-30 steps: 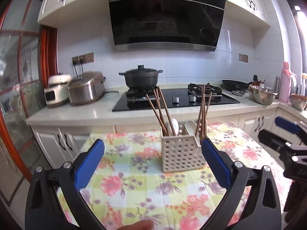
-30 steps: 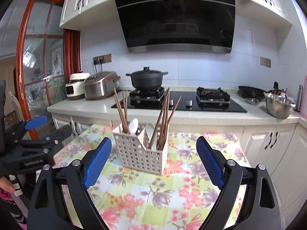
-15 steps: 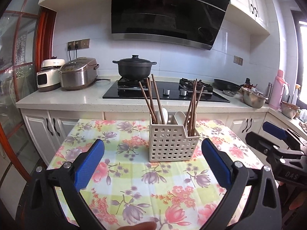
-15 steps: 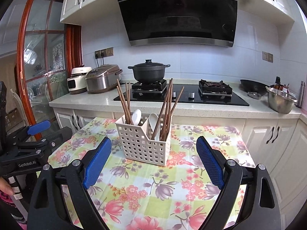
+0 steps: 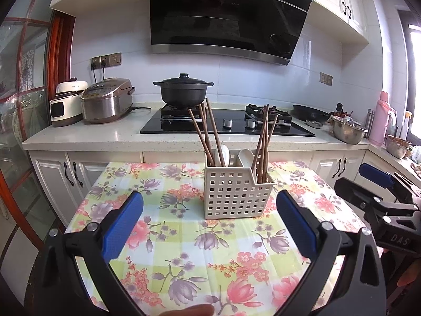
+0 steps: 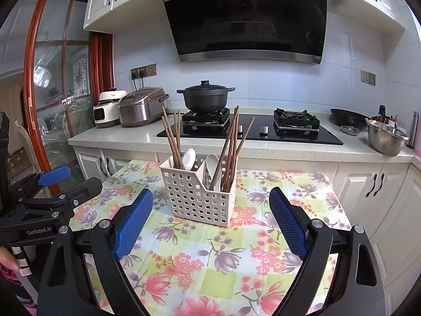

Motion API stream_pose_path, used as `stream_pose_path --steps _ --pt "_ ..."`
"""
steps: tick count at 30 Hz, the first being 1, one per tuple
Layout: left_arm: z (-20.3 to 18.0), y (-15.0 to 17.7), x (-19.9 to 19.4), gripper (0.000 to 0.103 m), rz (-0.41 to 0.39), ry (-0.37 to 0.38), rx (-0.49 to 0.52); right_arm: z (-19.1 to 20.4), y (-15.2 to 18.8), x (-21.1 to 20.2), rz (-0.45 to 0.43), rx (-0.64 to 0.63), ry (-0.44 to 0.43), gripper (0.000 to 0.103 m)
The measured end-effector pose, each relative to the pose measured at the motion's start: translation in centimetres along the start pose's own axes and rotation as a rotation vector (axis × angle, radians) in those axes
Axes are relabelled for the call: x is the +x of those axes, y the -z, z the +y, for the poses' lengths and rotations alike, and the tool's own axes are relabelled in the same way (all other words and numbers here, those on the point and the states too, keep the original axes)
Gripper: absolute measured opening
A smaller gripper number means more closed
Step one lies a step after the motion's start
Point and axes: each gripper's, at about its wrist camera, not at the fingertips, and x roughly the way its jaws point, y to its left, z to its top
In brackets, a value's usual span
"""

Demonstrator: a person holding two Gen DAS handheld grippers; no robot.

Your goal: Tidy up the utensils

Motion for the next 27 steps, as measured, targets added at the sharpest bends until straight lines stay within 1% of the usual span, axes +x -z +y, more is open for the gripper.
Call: stream_pose_path --steps 27 --pt "0.02 0.06 0.02 0.098 -0.002 -0.001 -0.001 -0.15 0.02 -0.18 0.000 0.001 -0.001 0.084"
